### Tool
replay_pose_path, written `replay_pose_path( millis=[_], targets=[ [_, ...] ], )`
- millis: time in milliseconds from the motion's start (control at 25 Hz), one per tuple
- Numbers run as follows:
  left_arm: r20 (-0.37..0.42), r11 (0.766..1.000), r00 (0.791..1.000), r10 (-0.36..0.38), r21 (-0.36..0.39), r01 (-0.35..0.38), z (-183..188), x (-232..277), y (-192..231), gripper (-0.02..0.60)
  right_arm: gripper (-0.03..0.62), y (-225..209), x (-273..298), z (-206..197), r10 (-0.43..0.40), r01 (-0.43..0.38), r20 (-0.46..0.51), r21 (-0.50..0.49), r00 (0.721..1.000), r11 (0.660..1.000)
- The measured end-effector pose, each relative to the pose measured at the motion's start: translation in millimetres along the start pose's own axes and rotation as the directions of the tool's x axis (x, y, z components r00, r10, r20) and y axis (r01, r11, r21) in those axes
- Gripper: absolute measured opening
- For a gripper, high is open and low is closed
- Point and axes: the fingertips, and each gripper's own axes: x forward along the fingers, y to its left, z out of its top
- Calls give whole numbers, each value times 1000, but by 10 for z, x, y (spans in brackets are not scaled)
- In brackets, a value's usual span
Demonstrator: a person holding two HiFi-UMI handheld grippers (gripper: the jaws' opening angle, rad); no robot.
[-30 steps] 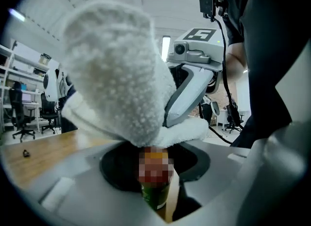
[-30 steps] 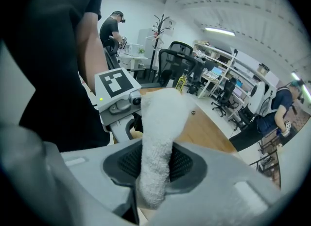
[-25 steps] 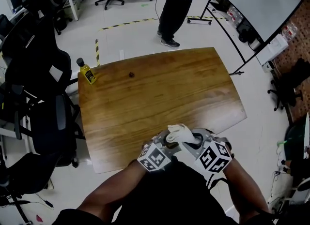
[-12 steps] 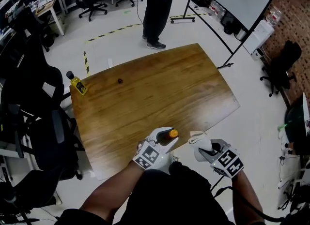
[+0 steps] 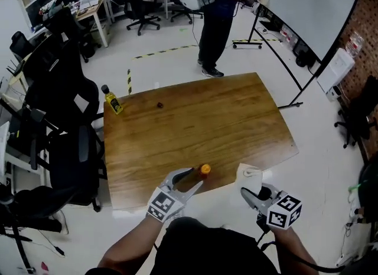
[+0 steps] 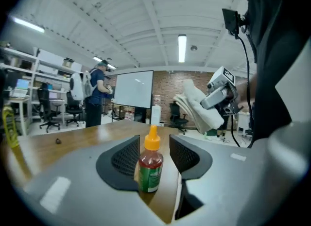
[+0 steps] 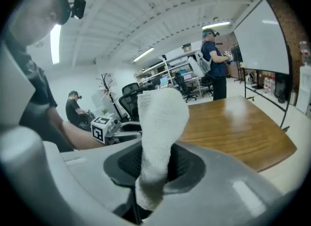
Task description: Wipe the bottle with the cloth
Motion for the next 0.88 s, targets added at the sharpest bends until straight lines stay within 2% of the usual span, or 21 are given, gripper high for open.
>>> replay_pose_path(
  millis=[80, 200, 280, 400, 480, 560, 600, 640, 680, 720, 880],
  targets=[
    [-4, 989, 996, 89, -119, -88, 30, -130, -78, 179, 77, -47, -119, -25, 53, -55, 39, 54, 998, 997],
    [13, 935, 987, 162, -323, -149, 73, -274, -402, 103, 78, -50, -262, -153, 135, -140, 71, 82, 988, 987],
    [29, 899, 976, 215, -397, -186, 84, -318, -676, 17, 78, -79, -373, -276, 168, -174, 68, 80, 983, 982],
    [-12, 841, 953, 302, -468, -272, 13, -332, -1064, 16, 78, -103, -567, -464, 216, -218, 47, 40, 975, 975],
    [-37, 776, 938, 345, -550, -308, -39, -370, -1298, 17, 78, -72, -690, -601, 255, -256, 27, 14, 966, 967],
    [-23, 688, 928, 372, -665, -292, -36, -445, -1523, 16, 78, -19, -788, -742, 297, -297, 7, 19, 955, 955],
    [-2, 652, 925, 380, -708, -270, -6, -481, -1628, 16, 78, 11, -827, -806, 316, -316, -5, 24, 949, 949],
    [12, 633, 923, 385, -731, -254, 27, -510, -1734, 16, 78, 48, -870, -864, 333, -332, -17, 25, 943, 943],
    [13, 630, 922, 387, -734, -254, 44, -532, -1842, 16, 78, 91, -922, -917, 347, -347, -29, 21, 937, 938],
    [1, 641, 922, 387, -719, -268, 42, -548, -1939, 16, 78, 131, -975, -967, 360, -360, -38, 14, 932, 933],
    [-56, 711, 921, 386, -619, -335, 44, -583, -2109, 15, 78, 201, -1090, -1046, 377, -377, -38, 7, 925, 926]
  ],
)
